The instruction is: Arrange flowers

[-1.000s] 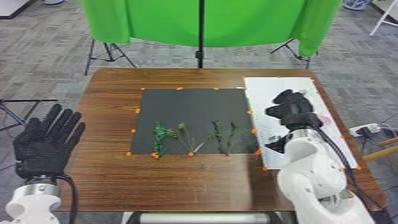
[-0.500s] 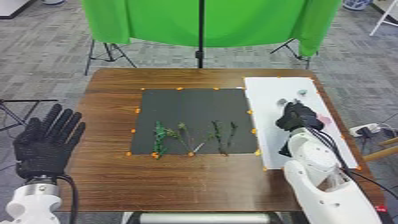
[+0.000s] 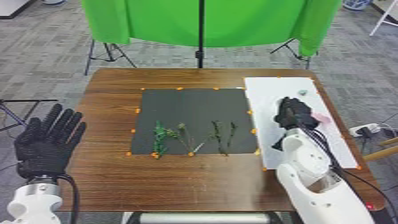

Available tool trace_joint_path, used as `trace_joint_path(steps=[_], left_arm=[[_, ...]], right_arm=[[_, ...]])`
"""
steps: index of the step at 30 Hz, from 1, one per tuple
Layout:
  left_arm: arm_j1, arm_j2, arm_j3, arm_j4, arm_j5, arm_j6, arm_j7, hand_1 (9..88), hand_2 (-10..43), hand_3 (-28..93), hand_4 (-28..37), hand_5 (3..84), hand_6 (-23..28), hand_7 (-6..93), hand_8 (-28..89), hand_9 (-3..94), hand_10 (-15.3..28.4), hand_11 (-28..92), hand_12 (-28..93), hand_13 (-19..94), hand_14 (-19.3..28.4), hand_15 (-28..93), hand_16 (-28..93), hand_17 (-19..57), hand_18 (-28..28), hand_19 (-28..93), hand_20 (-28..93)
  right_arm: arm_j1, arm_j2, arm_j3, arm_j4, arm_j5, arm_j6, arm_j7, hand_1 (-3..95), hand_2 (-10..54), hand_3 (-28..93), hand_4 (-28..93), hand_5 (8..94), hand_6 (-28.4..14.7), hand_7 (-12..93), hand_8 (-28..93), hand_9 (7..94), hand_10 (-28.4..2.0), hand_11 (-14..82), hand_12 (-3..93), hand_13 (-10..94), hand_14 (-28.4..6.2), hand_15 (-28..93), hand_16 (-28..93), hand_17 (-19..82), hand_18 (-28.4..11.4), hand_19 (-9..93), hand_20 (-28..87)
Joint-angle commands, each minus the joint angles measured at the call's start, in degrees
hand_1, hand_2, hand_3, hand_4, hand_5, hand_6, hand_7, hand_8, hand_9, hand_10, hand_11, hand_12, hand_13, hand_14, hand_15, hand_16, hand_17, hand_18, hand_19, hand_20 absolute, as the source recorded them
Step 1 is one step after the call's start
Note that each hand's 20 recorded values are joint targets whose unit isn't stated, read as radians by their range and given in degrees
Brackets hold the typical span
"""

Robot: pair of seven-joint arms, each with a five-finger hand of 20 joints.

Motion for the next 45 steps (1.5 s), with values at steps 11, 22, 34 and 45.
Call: trace_joint_path(steps=[11, 22, 34, 45], left_arm=[[-1.68, 1.91, 1.27, 0.89, -0.80, 1.46, 0.77, 24.2, 15.9, 79, -28.3, 45.3, 8.1, 10.8, -9, 39.7, 14.0, 17, 10, 33, 12.8, 22, -3, -4.4, 12.7, 32, 13], [-3.31, 4.01, 2.74, 0.54, -1.26, 2.68, 1.61, 24.2, 15.9, 79, -28.3, 45.3, 8.1, 10.8, -9, 39.7, 13.9, 18, 10, 33, 12.9, 22, -3, -4.4, 12.7, 32, 13], [-3.17, 3.95, 2.70, 0.55, -1.42, 2.30, 1.36, 24.2, 15.9, 79, -28.3, 45.1, 8.1, 10.9, -9, 39.8, 13.8, 18, 10, 33, 12.9, 22, -3, -4.5, 12.7, 32, 13], [-3.83, 3.61, 2.69, 0.92, -1.33, 2.42, 0.30, 24.1, 15.8, 79, -28.3, 45.0, 8.1, 10.9, -9, 39.8, 14.1, 18, 10, 33, 12.9, 22, -3, -4.4, 12.7, 32, 13]], right_arm=[[19.59, -16.02, -24.78, 3.93, 5.79, -12.83, -25.68, 59.2, -9.5, 73, -28, 72.3, -2.4, 25, 2, 79.4, -11.9, 11.3, 40.9, 66, -9.8, 58, 43, 35, -21.7, 91, 46], [17.78, -25.44, -26.17, 14.51, -12.00, -13.67, -33.72, 58.7, -9.5, 74, -28, 70.2, -2.3, 25, 0, 77.3, -12.1, 10.8, 40.1, 64, -9.4, 56, 42, 35, -21.8, 90, 46], [15.36, -27.06, -25.40, 15.55, -13.73, -17.81, -28.83, 58.1, -9.5, 74, -28, 66.8, -1.6, 20, -13, 69.7, -13.1, 17.6, 28.0, 62, -9.6, 53, 42, 34, -22.2, 88, 48], [15.51, -27.26, -25.90, 12.88, -9.44, -19.80, -24.24, 51.2, -9.5, 79, -28, 63.7, -3.7, 15, -12, 63.3, -16.0, 18.4, 18.3, 60, -12.2, 56, 35, 33, -23.5, 87, 47]])
